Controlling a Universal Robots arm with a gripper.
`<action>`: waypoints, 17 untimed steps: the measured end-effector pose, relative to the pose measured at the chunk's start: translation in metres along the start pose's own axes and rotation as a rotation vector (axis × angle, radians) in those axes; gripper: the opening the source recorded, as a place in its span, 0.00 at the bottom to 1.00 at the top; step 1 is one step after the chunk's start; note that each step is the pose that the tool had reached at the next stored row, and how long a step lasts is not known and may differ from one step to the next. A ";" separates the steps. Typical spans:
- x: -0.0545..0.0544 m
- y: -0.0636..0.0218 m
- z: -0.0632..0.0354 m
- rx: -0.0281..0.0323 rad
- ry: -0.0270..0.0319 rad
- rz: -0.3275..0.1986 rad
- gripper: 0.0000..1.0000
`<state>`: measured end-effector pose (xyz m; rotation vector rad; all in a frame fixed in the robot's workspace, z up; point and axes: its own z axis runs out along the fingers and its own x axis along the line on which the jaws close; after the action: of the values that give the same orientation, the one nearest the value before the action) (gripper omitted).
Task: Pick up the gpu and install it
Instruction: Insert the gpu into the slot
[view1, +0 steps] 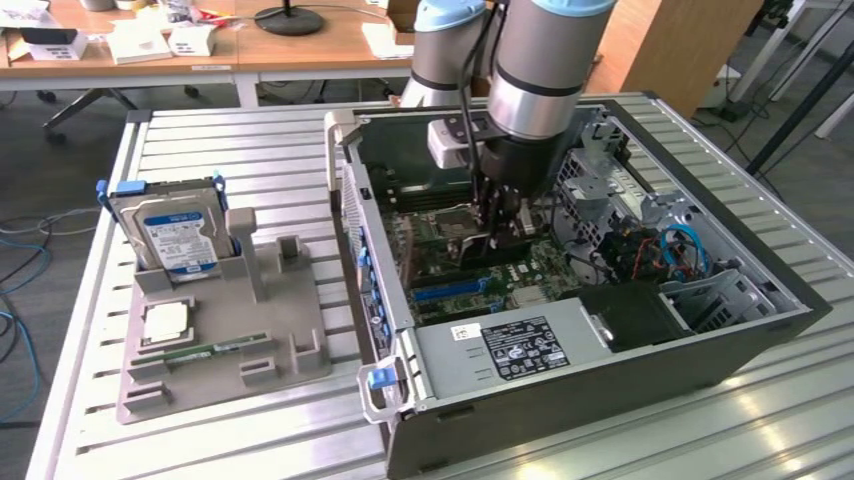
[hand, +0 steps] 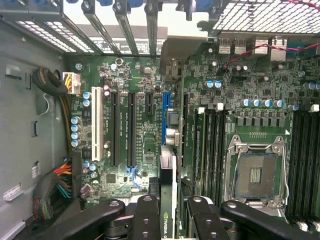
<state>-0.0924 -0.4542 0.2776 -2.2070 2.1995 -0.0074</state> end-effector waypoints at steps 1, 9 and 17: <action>0.000 0.0011 -0.0001 0.0001 0.0001 0.000 0.26; 0.000 0.0042 0.0004 0.0003 0.0002 0.000 0.26; 0.000 0.0049 0.0011 0.0004 0.0001 0.000 0.26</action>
<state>-0.0972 -0.4542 0.2764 -2.2068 2.1994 -0.0080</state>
